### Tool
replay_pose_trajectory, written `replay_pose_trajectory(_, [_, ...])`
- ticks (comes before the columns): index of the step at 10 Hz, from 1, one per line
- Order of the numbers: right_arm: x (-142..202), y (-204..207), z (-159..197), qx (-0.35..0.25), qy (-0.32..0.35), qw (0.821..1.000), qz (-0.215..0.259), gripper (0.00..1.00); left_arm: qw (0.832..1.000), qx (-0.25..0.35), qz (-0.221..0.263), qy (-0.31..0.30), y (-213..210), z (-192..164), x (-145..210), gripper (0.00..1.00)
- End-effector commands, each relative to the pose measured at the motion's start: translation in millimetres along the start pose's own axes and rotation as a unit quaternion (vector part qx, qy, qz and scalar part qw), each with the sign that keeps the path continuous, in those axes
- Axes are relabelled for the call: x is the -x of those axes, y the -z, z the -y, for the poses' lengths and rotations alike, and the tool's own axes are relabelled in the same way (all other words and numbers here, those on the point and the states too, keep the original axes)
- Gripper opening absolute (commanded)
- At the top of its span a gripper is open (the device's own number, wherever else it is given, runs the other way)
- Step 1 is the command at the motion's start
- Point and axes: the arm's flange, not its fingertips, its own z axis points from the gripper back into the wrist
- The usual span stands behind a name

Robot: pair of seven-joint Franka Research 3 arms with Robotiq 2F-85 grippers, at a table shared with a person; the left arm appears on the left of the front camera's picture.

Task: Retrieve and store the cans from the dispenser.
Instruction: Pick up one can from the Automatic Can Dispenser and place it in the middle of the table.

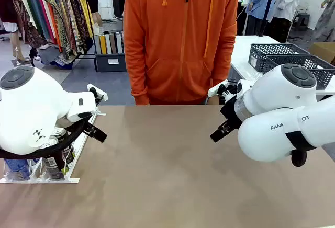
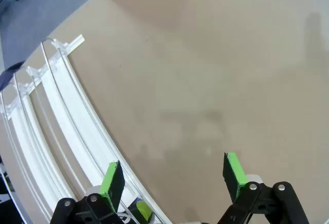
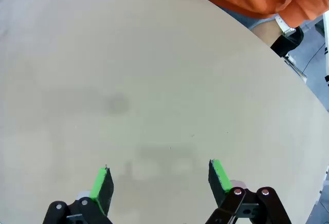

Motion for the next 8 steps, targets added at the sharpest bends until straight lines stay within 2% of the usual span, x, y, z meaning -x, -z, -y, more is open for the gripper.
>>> replay_pose_trajectory(1, [0.0, 0.0, 0.0, 0.000, 0.000, 1.000, 0.000, 1.00, 1.000, 0.000, 0.000, 0.000, -0.3, 0.0, -0.1, 1.00])
replay_pose_trajectory(8, [0.0, 0.0, 0.0, 0.000, 0.000, 1.000, 0.000, 1.00, 1.000, 0.000, 0.000, 0.000, -0.3, 0.0, -0.1, 1.00])
